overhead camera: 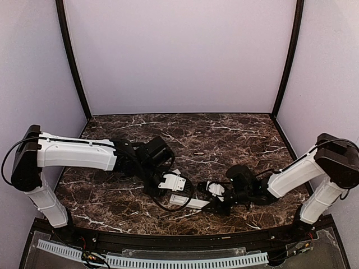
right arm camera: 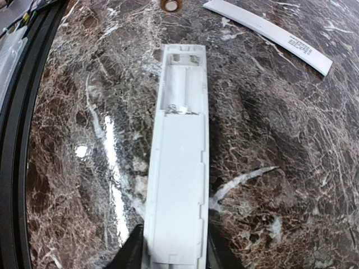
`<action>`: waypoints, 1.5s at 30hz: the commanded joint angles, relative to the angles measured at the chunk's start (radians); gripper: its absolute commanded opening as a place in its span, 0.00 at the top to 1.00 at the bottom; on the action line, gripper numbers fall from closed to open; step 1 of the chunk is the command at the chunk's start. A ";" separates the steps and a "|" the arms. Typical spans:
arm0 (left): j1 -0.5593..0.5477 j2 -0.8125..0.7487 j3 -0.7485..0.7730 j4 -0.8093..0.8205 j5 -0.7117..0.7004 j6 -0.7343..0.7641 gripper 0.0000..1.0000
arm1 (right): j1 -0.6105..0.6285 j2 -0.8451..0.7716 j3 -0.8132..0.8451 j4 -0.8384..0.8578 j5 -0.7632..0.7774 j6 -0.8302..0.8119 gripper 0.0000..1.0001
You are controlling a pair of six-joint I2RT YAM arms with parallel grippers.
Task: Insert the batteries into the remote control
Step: Move the remote control without batteries to the center of the board, then load the battery into the battery compartment.
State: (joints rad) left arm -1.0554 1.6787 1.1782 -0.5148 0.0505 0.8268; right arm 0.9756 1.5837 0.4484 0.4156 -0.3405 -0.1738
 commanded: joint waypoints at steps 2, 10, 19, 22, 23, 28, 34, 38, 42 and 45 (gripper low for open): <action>0.008 -0.078 -0.084 0.038 0.028 0.008 0.98 | 0.006 0.064 0.068 0.026 -0.020 -0.043 0.84; 0.052 -0.101 -0.128 0.058 0.030 0.022 0.98 | -0.025 0.217 0.235 0.045 -0.084 -0.117 0.94; 0.075 -0.040 -0.107 0.036 -0.034 0.032 0.96 | -0.059 0.228 0.228 0.084 -0.119 -0.130 0.96; 0.081 -0.021 -0.098 0.031 -0.033 0.038 0.96 | -0.073 0.226 0.221 0.093 -0.127 -0.138 0.96; 0.081 -0.009 -0.089 0.026 -0.036 0.038 0.96 | -0.076 0.226 0.222 0.087 -0.125 -0.144 0.96; 0.082 0.035 -0.051 0.018 -0.065 0.034 0.95 | -0.081 0.221 0.254 0.025 -0.120 -0.181 0.97; 0.092 0.063 -0.022 0.012 -0.065 0.033 0.94 | -0.087 0.215 0.273 -0.010 -0.110 -0.197 0.98; 0.091 0.087 -0.001 -0.012 -0.054 0.037 0.94 | -0.087 0.216 0.266 0.004 -0.120 -0.186 0.98; 0.092 0.087 -0.002 -0.027 -0.022 0.032 0.93 | -0.087 0.218 0.263 0.002 -0.104 -0.188 0.98; 0.092 0.091 -0.005 -0.024 -0.020 0.036 0.92 | -0.087 0.215 0.259 0.010 -0.098 -0.190 0.97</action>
State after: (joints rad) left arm -0.9688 1.7676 1.1587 -0.4976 0.0036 0.8570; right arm 0.8917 1.8042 0.7006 0.3962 -0.4454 -0.3573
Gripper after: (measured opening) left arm 0.085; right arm 0.265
